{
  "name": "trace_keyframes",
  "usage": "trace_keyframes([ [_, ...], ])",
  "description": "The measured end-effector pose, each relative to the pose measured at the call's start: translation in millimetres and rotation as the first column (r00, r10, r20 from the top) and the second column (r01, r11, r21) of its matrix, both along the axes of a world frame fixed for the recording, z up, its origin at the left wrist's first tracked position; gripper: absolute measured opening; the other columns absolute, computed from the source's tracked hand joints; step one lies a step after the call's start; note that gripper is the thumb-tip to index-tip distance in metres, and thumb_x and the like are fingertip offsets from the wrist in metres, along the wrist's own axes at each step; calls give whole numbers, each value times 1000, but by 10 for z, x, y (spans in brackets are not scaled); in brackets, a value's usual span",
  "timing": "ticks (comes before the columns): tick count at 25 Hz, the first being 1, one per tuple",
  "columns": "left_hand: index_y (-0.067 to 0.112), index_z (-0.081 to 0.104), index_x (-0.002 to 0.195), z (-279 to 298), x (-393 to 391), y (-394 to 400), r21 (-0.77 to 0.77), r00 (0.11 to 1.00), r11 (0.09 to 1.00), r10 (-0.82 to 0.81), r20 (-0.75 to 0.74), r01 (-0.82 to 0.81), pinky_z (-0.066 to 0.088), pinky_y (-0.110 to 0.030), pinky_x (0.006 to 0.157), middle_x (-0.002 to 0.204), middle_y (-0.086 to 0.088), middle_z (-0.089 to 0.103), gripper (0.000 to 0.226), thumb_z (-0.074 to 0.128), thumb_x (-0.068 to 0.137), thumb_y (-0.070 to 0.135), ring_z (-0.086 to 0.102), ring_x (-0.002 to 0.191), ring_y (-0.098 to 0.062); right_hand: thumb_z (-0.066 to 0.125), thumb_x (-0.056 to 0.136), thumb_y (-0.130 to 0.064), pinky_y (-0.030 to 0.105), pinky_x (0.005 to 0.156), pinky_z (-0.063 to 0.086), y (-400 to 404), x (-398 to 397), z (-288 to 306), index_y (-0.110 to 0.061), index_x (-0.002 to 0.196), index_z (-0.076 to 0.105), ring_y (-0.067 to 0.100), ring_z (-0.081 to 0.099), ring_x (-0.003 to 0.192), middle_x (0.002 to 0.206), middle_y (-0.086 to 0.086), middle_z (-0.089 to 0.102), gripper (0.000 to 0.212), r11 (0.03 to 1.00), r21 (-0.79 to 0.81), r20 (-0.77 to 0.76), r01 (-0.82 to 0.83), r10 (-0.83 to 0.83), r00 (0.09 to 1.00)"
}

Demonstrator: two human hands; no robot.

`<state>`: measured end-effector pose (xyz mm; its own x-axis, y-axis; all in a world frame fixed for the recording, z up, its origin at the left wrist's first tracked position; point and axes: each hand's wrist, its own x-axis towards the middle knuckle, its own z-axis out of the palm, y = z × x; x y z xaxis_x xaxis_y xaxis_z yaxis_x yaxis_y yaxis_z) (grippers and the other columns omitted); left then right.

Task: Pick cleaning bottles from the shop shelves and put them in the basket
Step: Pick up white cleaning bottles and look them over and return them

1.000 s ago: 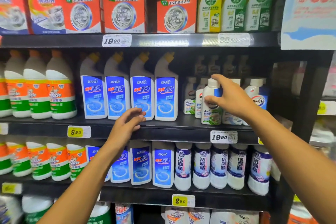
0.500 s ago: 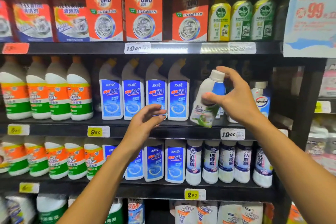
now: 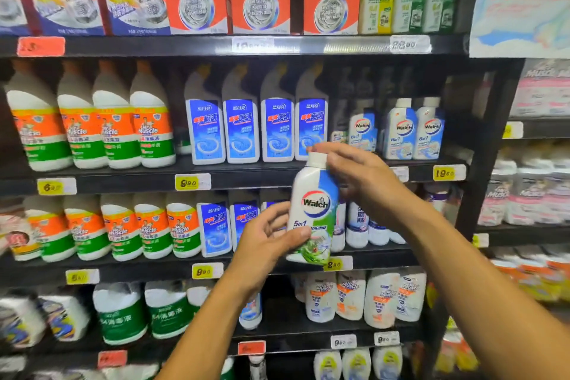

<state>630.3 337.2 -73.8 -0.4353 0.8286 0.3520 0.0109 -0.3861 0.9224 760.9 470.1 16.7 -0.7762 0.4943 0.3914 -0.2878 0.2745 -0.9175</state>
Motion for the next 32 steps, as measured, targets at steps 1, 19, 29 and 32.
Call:
trace_keyframes([
  [1, 4, 58, 125, -51, 1, -54, -11, 1000, 1000, -6, 11, 6, 58, -30, 80, 115, -12, 73, 59, 82, 71, 10, 71, 103, -26, 54, 100, -18, 25, 66, 54, -59, -6, -17, -19, 110, 69, 17, 65, 95, 111, 2, 73, 18, 999, -28, -1, 38, -38, 999],
  [19, 9, 60, 121, -202, 52, -269, 29, 989, 994, -108, 98, 105, 60, -31, 76, 112, -11, 74, 54, 79, 70, 6, 72, 100, -27, 66, 82, -23, 27, 73, 60, -188, 56, 19, -17, 117, 63, 21, 72, 104, 110, 6, 76, 36, 989, 30, -16, -142, 143, 990],
  [29, 8, 59, 124, -168, 204, -63, 42, 998, 999, -37, 56, 34, 60, -36, 81, 116, -13, 72, 60, 81, 69, 13, 71, 104, -30, 65, 83, -20, 30, 78, 59, 105, 168, 87, -18, 116, 63, 23, 71, 105, 113, 11, 74, 33, 968, 28, -33, -249, 250, 968],
  [32, 11, 59, 125, -141, 204, -20, 39, 999, 999, -7, 33, 6, 60, -36, 80, 117, -10, 72, 54, 77, 74, 8, 71, 104, -31, 67, 82, -18, 33, 82, 60, 164, 162, 95, -18, 112, 65, 24, 71, 106, 110, 11, 75, 30, 976, 29, -40, -217, 218, 975],
])
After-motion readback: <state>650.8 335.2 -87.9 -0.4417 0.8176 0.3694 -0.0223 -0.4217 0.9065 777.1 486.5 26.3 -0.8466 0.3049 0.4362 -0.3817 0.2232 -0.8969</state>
